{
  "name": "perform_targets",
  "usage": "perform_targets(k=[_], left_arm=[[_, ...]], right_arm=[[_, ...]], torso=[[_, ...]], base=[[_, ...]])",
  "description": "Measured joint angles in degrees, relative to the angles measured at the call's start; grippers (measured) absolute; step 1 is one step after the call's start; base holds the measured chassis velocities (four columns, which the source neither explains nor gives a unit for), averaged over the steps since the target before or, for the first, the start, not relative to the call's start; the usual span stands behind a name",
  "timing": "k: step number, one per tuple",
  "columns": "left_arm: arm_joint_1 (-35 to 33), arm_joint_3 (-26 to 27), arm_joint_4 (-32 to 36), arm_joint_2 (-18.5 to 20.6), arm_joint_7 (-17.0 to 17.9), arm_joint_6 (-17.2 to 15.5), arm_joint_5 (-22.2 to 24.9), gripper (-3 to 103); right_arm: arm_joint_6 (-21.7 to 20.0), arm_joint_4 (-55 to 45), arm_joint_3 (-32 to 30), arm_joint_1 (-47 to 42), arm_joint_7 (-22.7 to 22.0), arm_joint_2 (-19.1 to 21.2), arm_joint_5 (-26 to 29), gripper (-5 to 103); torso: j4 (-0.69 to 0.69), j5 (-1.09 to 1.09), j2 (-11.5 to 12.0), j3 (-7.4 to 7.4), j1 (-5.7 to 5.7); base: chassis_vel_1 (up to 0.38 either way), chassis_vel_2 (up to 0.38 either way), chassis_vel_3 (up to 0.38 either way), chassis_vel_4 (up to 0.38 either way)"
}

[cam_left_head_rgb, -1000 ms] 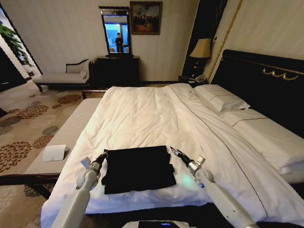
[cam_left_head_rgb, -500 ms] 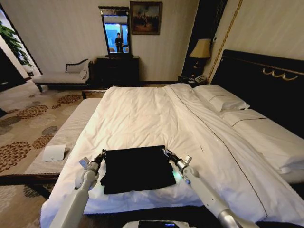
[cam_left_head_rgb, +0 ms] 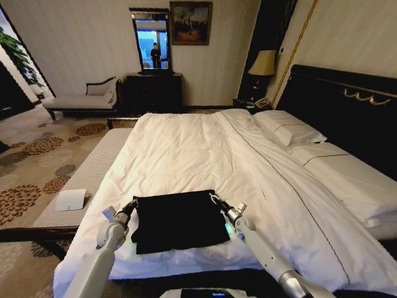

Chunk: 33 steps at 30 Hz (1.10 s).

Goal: Fold the clothes on the bed.

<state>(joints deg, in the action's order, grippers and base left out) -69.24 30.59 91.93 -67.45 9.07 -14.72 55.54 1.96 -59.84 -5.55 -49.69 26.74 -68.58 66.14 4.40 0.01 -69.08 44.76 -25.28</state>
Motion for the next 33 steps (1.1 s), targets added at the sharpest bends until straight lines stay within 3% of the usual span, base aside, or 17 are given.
perform_targets(k=[2, 6, 8, 11, 25, 29, 33], left_arm=[[-0.04, -0.03, 0.25, -0.02, 0.05, 0.00, 0.00, 1], [-0.41, -0.07, 1.60, 0.01, 0.22, 0.01, 0.11, 1], [-0.52, -0.07, 1.87, 0.04, 0.22, 0.01, 0.15, 1], [-0.94, 0.09, 2.89, 0.10, 0.22, 0.11, 0.24, 1], [-2.51, 3.77, 9.18, 0.74, 0.78, 1.06, 2.70, 1], [-3.07, 7.31, 18.51, 3.64, 0.78, 1.32, 7.12, 1], [-3.96, 9.58, 23.65, 5.04, 0.76, 1.33, 9.25, 1]], right_arm=[[0.39, -0.56, -0.24, -0.35, 0.25, 0.13, 0.34, 35], [1.94, -4.65, -1.57, -2.11, 0.93, 1.05, 2.49, 14], [2.17, -5.62, -1.82, -2.50, 1.11, 1.38, 2.70, 14], [2.72, -9.15, -2.72, -4.17, 1.53, 2.63, 3.20, 2], [5.01, -23.05, -7.40, -9.28, 0.19, 8.07, 7.18, 0], [6.16, -35.13, -10.34, -11.54, -2.22, 13.12, 10.50, 0], [6.37, -41.96, -12.69, -13.23, -3.79, 14.85, 11.64, 0]], torso=[[0.00, 0.00, 0.00, 0.00, 0.00], [0.01, -0.01, 0.00, 0.00, 0.00], [0.00, -0.01, 0.00, 0.00, 0.00], [0.01, -0.01, 0.00, 0.00, 0.00], [0.00, -0.02, 0.00, 0.00, 0.00], [0.02, -0.01, 0.00, 0.00, 0.00], [0.01, 0.00, -0.01, -0.01, 0.00]], base=[[0.000, 0.000, 0.000, 0.000], [0.000, 0.000, 0.000, 0.000], [0.000, 0.000, 0.000, 0.000], [0.000, 0.000, 0.000, 0.000], [0.000, 0.000, 0.000, 0.000], [0.000, 0.000, 0.000, 0.000], [0.000, 0.000, 0.000, 0.000]])
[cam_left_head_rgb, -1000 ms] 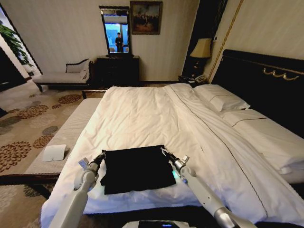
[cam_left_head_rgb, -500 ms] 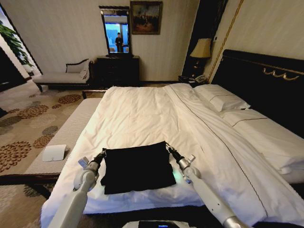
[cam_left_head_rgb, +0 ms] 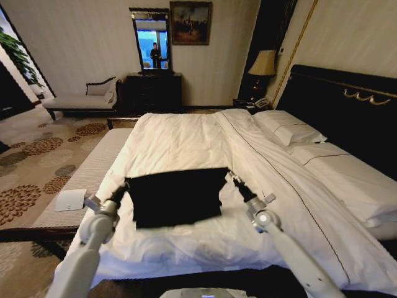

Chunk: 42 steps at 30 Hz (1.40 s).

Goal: Fold the clothes on the bed.

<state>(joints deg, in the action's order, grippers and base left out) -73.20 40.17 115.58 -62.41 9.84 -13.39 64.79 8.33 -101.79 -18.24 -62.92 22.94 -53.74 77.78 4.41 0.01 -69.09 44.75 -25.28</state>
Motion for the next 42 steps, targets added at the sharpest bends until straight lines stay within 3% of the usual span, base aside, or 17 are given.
perform_targets(k=[8, 14, 17, 18, 20, 21, 23, 25, 26, 30, 31, 33, 34, 35, 36, 38, 42], left_arm=[[-7.11, 3.19, 11.98, 0.02, 0.15, -0.09, -0.52, 1], [-18.83, 9.38, 25.66, -2.01, 0.68, 0.14, -3.09, 1], [-27.15, 18.48, 28.41, -2.00, 3.47, -2.16, 1.18, 1], [-27.15, 18.48, 28.41, -2.00, 3.47, -2.16, 1.18, 1], [-29.12, 24.42, 28.62, -0.37, 7.23, -5.74, 6.46, 1], [-28.86, 24.77, 28.61, 0.59, 8.93, -7.53, 7.61, 1], [-25.42, 20.60, 28.07, 2.17, 10.49, -10.11, 6.57, 1], [-22.43, 16.71, 26.03, 2.63, 10.40, -11.11, 5.08, 1], [-18.93, 12.34, 22.31, 2.93, 10.04, -11.76, 3.12, 1], [-2.49, -6.00, -1.40, 1.58, 7.67, -10.55, -3.11, 1], [-2.49, -6.00, -1.40, 1.58, 7.67, -10.55, -3.11, 1], [6.92, -12.83, -16.04, -0.51, 5.50, -7.88, -6.29, 1], [9.84, -14.68, -20.80, -1.25, 4.27, -6.78, -7.21, 1], [9.84, -14.68, -20.80, -1.25, 4.27, -6.78, -7.21, 1], [14.15, -16.90, -27.23, -2.35, 2.00, -4.72, -8.53, 1], [18.51, -18.60, -33.68, -3.29, -1.04, -2.48, -8.97, 1], [21.92, -19.62, -38.82, -3.26, -5.19, -0.16, -8.23, 1]], right_arm=[[0.50, -14.09, -7.40, -11.01, -1.06, -0.53, -2.93, 0], [1.17, -28.21, -14.36, -24.31, -4.44, -5.93, -10.10, 0], [0.23, -38.29, -19.61, -32.09, -11.94, -9.00, -13.08, 0], [0.23, -38.29, -19.61, -32.09, -11.94, -9.00, -13.08, 0], [-2.81, -41.85, -21.79, -33.38, -20.33, -8.34, -12.27, 0], [-4.91, -42.30, -21.69, -32.86, -25.36, -7.18, -11.17, 0], [-8.19, -39.28, -18.50, -28.74, -32.69, -4.47, -10.40, 0], [-9.68, -35.13, -15.98, -25.57, -34.74, -3.32, -10.79, 0], [-10.65, -30.21, -13.00, -21.83, -35.71, -2.38, -11.12, 0], [-11.60, -5.05, 2.29, -4.89, -34.77, -2.37, -10.13, 0], [-11.60, -5.05, 2.29, -4.89, -34.77, -2.37, -10.13, 0], [-9.89, 9.61, 9.30, 3.66, -31.63, -5.08, -11.56, 0], [-9.03, 14.46, 11.19, 6.20, -30.14, -6.40, -12.30, 0], [-9.03, 14.46, 11.19, 6.20, -30.14, -6.40, -12.30, 0], [-7.62, 21.21, 13.47, 10.12, -27.92, -8.84, -13.26, 0], [-6.64, 27.24, 15.07, 14.41, -25.61, -11.41, -13.48, 0], [-5.73, 32.05, 15.99, 18.53, -22.69, -12.79, -13.33, 0]], torso=[[0.01, 0.00, 0.00, 0.00, 0.00], [0.00, -0.02, 0.00, -0.01, 0.01], [0.01, -0.04, -0.01, -0.01, 0.03], [0.01, -0.04, -0.01, -0.01, 0.03], [0.00, -0.03, -0.04, -0.02, 0.04], [0.00, -0.02, -0.04, -0.02, 0.05], [0.00, -0.04, -0.04, -0.01, 0.04], [-0.01, -0.01, -0.04, 0.00, 0.04], [-0.01, 0.02, -0.03, 0.00, 0.04], [0.01, -0.02, 0.03, 0.05, -0.03], [0.01, -0.02, 0.03, 0.05, -0.03], [0.01, -0.02, 0.04, 0.05, -0.05], [0.01, -0.05, 0.04, 0.06, -0.06], [0.01, -0.05, 0.04, 0.06, -0.06], [0.01, -0.04, 0.04, 0.06, -0.07], [0.00, 0.01, 0.03, 0.04, -0.04], [-0.01, -0.01, 0.02, 0.02, -0.01]], base=[[0.000, 0.000, 0.000, 0.000], [0.000, 0.000, 0.000, 0.000], [0.000, 0.000, 0.000, 0.000], [0.000, 0.000, 0.000, 0.000], [0.000, 0.000, 0.000, 0.000], [0.000, 0.000, 0.000, 0.000], [0.000, 0.000, 0.000, 0.000], [0.000, 0.000, 0.000, 0.000], [0.000, 0.000, 0.000, 0.000], [0.000, 0.000, 0.000, 0.000], [0.000, 0.000, 0.000, 0.000], [0.000, 0.000, 0.000, 0.000], [0.000, 0.000, 0.000, 0.000], [0.000, 0.000, 0.000, 0.000], [0.000, 0.000, 0.000, 0.000], [0.000, 0.000, 0.000, 0.000], [0.000, 0.000, 0.000, 0.000]])
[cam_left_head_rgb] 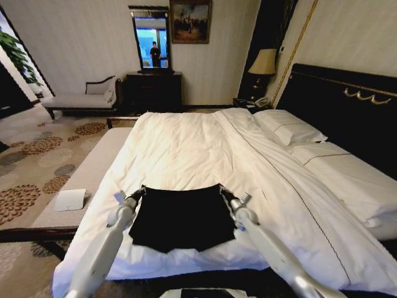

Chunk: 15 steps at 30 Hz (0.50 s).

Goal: Fold the clothes on the bed.

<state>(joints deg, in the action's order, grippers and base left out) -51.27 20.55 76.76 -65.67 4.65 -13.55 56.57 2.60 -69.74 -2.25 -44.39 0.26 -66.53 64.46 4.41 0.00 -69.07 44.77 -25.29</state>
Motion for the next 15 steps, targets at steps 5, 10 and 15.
perform_targets(k=[5, 10, 15], left_arm=[[-0.27, 0.68, -0.20, 0.91, -3.19, 2.04, 1.86, 1], [-3.37, 2.42, 3.53, 1.59, -5.69, 3.34, 3.77, 1], [-8.45, 3.81, 8.34, 2.72, -7.74, 4.39, 4.82, 1]], right_arm=[[0.83, 1.15, -0.19, 1.93, 1.65, 0.65, 2.27, 0], [1.95, -2.65, -1.74, -0.11, 3.47, 2.30, 5.99, 0], [3.39, -7.33, -2.85, -5.44, 8.64, 5.06, 7.62, 0]], torso=[[-0.01, -0.01, 0.00, 0.00, 0.01], [0.00, -0.01, -0.01, -0.02, 0.01], [0.02, 0.00, -0.03, -0.02, 0.03]], base=[[0.000, 0.000, 0.000, 0.000], [0.000, 0.000, 0.000, 0.000], [0.000, 0.000, 0.000, 0.000]])
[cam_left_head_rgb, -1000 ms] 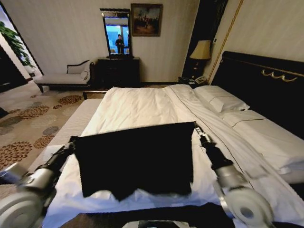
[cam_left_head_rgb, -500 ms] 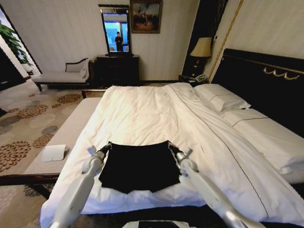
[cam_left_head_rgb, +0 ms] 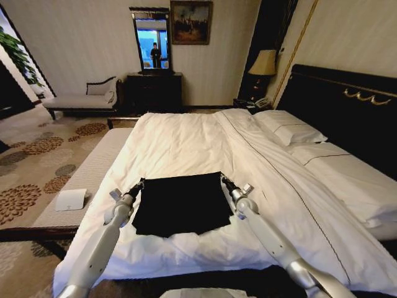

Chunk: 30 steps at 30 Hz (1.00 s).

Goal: Fold the clothes on the bed.

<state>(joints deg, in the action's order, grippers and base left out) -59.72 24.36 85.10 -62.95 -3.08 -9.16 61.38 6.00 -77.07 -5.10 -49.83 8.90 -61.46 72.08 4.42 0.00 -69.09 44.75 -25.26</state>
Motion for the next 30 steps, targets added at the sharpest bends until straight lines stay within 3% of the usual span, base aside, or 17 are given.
perform_targets(k=[7, 18, 30], left_arm=[[-7.59, 1.26, 4.13, 0.20, -1.57, 1.91, -2.32, 1], [-14.73, 3.27, 9.28, 0.09, -1.50, 3.44, -4.49, 1], [-23.97, 4.95, 12.50, 2.51, -5.33, 7.52, -9.14, 1]], right_arm=[[1.61, 0.10, -0.15, -4.37, 3.82, 1.76, -2.17, 0], [3.36, -8.32, -3.09, -14.18, 2.60, 4.27, -4.53, 0], [6.45, -14.18, -6.57, -26.85, 2.96, 7.03, -8.00, 0]], torso=[[-0.01, 0.01, 0.00, 0.00, 0.00], [0.00, 0.00, 0.00, 0.00, 0.00], [-0.01, 0.00, 0.00, 0.01, -0.01]], base=[[0.000, 0.000, 0.000, 0.000], [0.000, 0.000, 0.000, 0.000], [0.000, 0.000, 0.000, 0.000]])
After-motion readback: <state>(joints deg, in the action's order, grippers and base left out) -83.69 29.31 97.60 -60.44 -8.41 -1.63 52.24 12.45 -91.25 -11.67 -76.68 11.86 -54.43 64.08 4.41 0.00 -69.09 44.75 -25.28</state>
